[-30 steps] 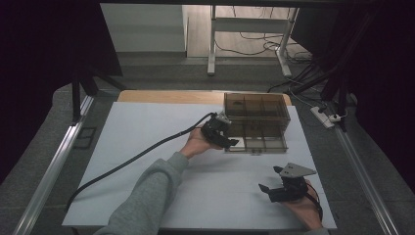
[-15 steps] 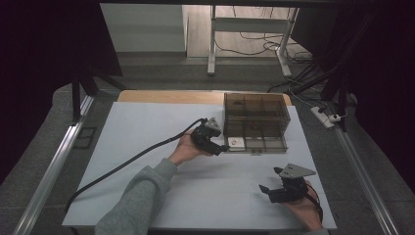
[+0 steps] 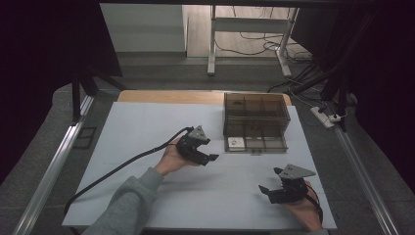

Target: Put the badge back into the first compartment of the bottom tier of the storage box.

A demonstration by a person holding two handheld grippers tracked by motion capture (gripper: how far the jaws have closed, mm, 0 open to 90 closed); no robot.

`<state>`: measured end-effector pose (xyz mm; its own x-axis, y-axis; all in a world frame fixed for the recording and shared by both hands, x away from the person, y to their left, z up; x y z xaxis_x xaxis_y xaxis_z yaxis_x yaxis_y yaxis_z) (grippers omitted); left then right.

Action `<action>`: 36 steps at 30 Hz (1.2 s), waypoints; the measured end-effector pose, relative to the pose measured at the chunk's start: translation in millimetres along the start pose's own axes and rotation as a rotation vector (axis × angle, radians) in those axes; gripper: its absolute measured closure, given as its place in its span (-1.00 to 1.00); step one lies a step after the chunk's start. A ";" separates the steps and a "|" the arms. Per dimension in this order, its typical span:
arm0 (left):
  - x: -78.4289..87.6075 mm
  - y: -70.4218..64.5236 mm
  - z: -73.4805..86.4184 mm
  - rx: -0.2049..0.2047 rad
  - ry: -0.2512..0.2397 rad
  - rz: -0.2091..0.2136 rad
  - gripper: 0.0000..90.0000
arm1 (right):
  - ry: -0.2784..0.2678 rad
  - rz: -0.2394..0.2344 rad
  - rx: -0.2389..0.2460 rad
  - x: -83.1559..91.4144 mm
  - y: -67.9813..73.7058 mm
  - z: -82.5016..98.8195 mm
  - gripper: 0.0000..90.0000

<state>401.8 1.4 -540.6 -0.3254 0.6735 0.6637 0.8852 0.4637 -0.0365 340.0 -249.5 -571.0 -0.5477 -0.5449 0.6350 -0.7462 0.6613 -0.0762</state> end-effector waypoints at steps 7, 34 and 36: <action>19.4 -2.8 21.6 0.014 0.007 -0.020 -0.37 | -0.004 0.008 -0.002 2.2 0.1 0.6 -0.72; 92.2 -10.0 119.5 0.108 0.009 -0.137 -0.38 | 0.002 0.014 0.006 3.4 0.2 2.5 -0.72; 98.3 -9.9 127.7 0.124 0.005 -0.148 -0.38 | 0.002 0.012 0.005 3.5 0.1 2.8 -0.72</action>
Point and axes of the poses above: each handheld gripper's, and its own axes: x roughly backward along the jaws, z roughly out of its underside, y roughly to its left, the point moved 9 cm from there along -x, roughly forward along the jaws
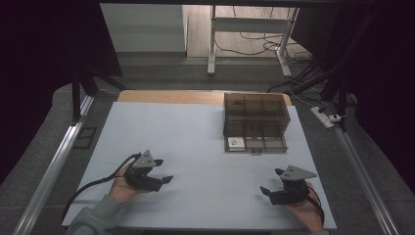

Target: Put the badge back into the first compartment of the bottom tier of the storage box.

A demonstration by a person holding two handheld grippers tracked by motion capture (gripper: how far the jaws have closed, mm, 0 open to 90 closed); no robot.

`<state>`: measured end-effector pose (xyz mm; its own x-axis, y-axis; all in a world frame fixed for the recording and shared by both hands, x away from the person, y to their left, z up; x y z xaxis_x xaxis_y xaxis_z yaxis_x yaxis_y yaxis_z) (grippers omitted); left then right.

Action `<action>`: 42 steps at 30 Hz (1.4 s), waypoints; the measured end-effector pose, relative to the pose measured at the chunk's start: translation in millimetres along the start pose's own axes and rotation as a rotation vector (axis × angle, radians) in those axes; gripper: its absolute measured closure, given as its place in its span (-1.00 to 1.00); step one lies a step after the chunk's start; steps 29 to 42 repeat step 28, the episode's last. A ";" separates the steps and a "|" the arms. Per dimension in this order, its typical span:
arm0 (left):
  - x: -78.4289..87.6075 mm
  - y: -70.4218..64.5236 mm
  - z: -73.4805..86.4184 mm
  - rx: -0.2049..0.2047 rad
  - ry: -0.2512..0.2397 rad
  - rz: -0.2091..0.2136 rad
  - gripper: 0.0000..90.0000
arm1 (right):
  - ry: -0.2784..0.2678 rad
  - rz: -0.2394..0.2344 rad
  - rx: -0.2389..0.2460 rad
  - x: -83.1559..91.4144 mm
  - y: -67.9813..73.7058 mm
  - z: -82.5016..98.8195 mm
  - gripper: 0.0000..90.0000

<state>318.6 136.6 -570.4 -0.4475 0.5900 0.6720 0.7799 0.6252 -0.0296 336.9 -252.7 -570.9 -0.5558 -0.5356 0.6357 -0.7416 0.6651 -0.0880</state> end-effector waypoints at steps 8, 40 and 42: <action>21.7 8.4 25.2 0.050 -0.014 -0.041 -0.37 | 0.004 0.004 0.000 0.2 0.4 0.3 -0.72; 33.0 15.5 32.8 0.087 -0.037 -0.057 -0.37 | -0.012 0.009 0.000 3.4 0.9 -1.7 -0.72; 33.0 15.5 32.8 0.087 -0.037 -0.057 -0.37 | -0.012 0.009 0.000 3.4 0.9 -1.7 -0.72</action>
Point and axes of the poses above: each handheld gripper's, and its own axes: x roughly backward along the jaws, z roughly out of its underside, y roughly to its left, the point moved 9 cm from there along -x, roughly forward along the jaws
